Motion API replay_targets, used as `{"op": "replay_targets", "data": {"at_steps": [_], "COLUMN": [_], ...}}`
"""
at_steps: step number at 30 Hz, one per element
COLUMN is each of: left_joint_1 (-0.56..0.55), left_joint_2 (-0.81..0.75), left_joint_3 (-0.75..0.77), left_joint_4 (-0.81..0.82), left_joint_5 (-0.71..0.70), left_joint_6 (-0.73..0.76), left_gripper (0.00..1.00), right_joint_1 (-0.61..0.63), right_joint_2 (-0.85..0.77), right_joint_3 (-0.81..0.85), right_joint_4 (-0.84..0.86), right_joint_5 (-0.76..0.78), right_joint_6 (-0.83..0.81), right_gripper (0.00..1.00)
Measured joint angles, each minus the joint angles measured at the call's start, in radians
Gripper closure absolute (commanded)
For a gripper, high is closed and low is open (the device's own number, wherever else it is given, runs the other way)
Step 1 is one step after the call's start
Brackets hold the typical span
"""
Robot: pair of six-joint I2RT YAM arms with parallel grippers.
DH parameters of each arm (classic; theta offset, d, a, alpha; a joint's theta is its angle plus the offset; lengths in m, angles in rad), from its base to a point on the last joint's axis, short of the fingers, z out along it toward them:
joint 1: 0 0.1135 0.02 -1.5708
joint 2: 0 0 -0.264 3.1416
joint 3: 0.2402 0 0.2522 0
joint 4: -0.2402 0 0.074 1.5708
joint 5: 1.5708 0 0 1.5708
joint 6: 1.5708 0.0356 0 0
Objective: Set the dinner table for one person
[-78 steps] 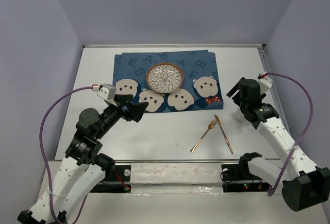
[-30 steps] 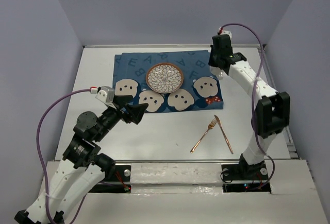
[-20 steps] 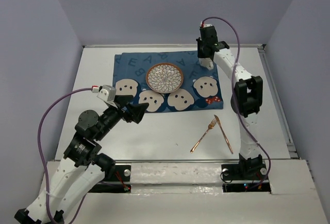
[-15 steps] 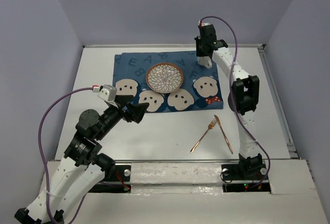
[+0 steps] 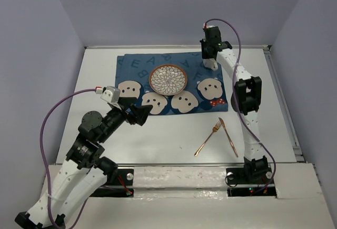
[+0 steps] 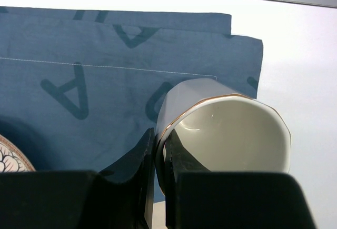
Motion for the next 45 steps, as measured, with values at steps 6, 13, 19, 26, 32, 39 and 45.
{"op": "replay_targets", "data": {"at_steps": [6, 13, 19, 26, 32, 39, 45], "left_joint_1": [0.0, 0.0, 0.0, 0.001, 0.002, 0.002, -0.002], "left_joint_2": [0.007, 0.011, 0.011, 0.01, 0.004, -0.021, -0.042], "left_joint_3": [0.0, 0.0, 0.0, 0.0, 0.0, 0.0, 0.0], "left_joint_4": [0.0, 0.0, 0.0, 0.0, 0.0, 0.0, 0.0], "left_joint_5": [-0.002, -0.003, -0.006, -0.007, -0.01, -0.023, -0.032], "left_joint_6": [0.003, 0.006, 0.006, 0.006, 0.006, 0.005, 0.005], "left_gripper": [0.01, 0.01, 0.01, 0.01, 0.01, 0.01, 0.01], "right_joint_1": [0.0, 0.0, -0.007, -0.008, -0.003, 0.196, 0.394], "right_joint_2": [0.012, 0.045, 0.048, -0.052, -0.333, -0.943, -1.257], "right_joint_3": [0.014, 0.052, 0.067, 0.004, -0.274, -1.011, -1.444], "right_joint_4": [0.0, 0.011, 0.019, 0.019, 0.071, 0.212, 0.175], "right_joint_5": [0.02, 0.04, 0.064, 0.064, 0.067, 0.147, 0.148], "right_joint_6": [-0.022, -0.043, -0.029, 0.015, 0.103, 0.27, 0.479], "right_gripper": [0.95, 0.4, 0.23, 0.2, 0.18, 0.18, 0.17]}}
